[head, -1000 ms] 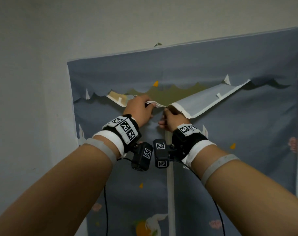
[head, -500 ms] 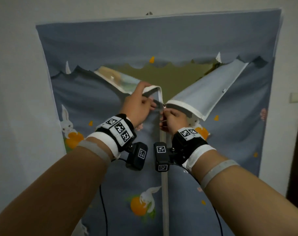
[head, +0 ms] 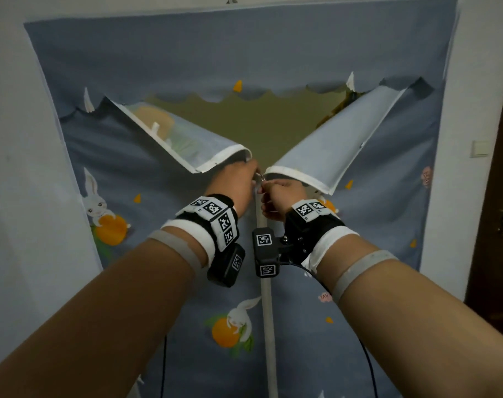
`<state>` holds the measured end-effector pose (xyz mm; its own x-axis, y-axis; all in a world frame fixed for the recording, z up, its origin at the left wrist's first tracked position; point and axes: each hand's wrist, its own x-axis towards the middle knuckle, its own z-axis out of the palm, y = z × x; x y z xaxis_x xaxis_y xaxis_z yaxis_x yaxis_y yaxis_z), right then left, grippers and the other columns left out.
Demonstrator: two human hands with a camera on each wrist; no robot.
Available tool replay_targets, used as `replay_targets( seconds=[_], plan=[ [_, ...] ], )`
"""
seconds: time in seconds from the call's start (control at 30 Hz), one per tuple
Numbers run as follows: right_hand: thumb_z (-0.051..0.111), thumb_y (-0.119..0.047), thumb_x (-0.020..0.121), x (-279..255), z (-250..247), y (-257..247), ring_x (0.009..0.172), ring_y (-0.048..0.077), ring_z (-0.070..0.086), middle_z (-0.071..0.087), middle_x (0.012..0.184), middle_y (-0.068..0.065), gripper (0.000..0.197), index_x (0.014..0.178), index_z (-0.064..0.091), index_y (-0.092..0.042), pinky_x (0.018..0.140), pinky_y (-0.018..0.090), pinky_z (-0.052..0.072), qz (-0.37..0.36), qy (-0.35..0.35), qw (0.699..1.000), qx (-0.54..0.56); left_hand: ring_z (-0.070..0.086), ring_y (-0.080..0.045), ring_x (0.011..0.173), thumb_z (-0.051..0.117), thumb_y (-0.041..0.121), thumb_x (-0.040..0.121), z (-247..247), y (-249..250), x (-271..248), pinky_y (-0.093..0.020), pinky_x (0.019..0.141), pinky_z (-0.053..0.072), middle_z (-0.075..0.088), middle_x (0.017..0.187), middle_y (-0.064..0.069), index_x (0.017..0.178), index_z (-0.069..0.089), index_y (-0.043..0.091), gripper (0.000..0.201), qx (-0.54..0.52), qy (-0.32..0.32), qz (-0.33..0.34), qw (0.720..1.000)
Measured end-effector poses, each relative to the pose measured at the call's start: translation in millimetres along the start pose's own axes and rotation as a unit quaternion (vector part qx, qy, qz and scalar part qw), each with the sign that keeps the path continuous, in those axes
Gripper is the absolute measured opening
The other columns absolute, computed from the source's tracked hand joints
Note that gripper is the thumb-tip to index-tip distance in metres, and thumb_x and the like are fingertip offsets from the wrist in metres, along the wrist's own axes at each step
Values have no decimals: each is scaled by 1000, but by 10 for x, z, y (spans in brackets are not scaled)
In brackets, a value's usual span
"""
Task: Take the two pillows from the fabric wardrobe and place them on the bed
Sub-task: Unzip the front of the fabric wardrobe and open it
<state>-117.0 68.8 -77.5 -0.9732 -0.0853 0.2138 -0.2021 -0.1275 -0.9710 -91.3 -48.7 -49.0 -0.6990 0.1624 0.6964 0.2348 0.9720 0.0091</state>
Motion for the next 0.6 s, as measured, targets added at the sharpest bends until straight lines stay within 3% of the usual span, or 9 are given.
replay_targets(
  seconds=[0.13,0.27,0.33,0.43,0.5,0.57,0.6],
  plan=[
    [50,-8,90,35,-99,224,34,19,48,51,36,2,28,63,59,-10,44,22,45,92,-33,994,-56,64,-34,95,52,9,93,-22,-30,10,-38,77,48,67,104,-13,101,59,12,10,-5,89,-43,995],
    [51,-10,94,-71,-235,846,27,15,43,48,31,0,33,61,56,-9,37,17,38,155,-63,983,-81,60,-31,84,46,8,95,56,-204,-193,-37,73,50,60,102,-12,103,51,9,10,-91,163,-146,971],
    [52,-8,93,-159,-277,1213,27,15,41,47,32,0,30,63,57,-9,37,16,36,171,-64,981,-59,56,-26,76,48,6,91,201,-216,-400,-30,66,44,57,95,-7,106,40,12,18,-170,204,-187,946],
    [53,-8,91,-273,-337,1762,32,16,41,50,41,3,27,66,63,-8,40,17,37,191,-57,979,-41,62,-20,66,70,15,83,511,-122,-750,-12,57,47,56,81,0,100,30,16,43,-330,245,-240,879],
    [52,-9,92,-358,-381,2091,34,17,42,51,50,8,25,70,65,-8,41,18,38,211,-56,975,-48,61,-17,60,78,43,72,834,-77,-935,-20,56,49,55,71,3,93,36,17,53,-358,165,-315,863],
    [52,-10,93,-445,-411,2387,36,19,41,49,53,11,24,72,63,-7,41,18,38,232,-56,970,-47,63,-27,55,68,75,61,1178,-39,-1087,-29,55,49,55,56,0,73,51,15,64,-289,-15,-325,901],
    [51,-10,94,-486,-427,2528,37,19,41,49,54,11,24,72,63,-6,41,18,38,242,-55,968,-47,66,-29,55,60,83,59,1341,-9,-1166,-30,58,52,58,51,-4,61,57,12,72,-253,-105,-316,908]
  ],
)
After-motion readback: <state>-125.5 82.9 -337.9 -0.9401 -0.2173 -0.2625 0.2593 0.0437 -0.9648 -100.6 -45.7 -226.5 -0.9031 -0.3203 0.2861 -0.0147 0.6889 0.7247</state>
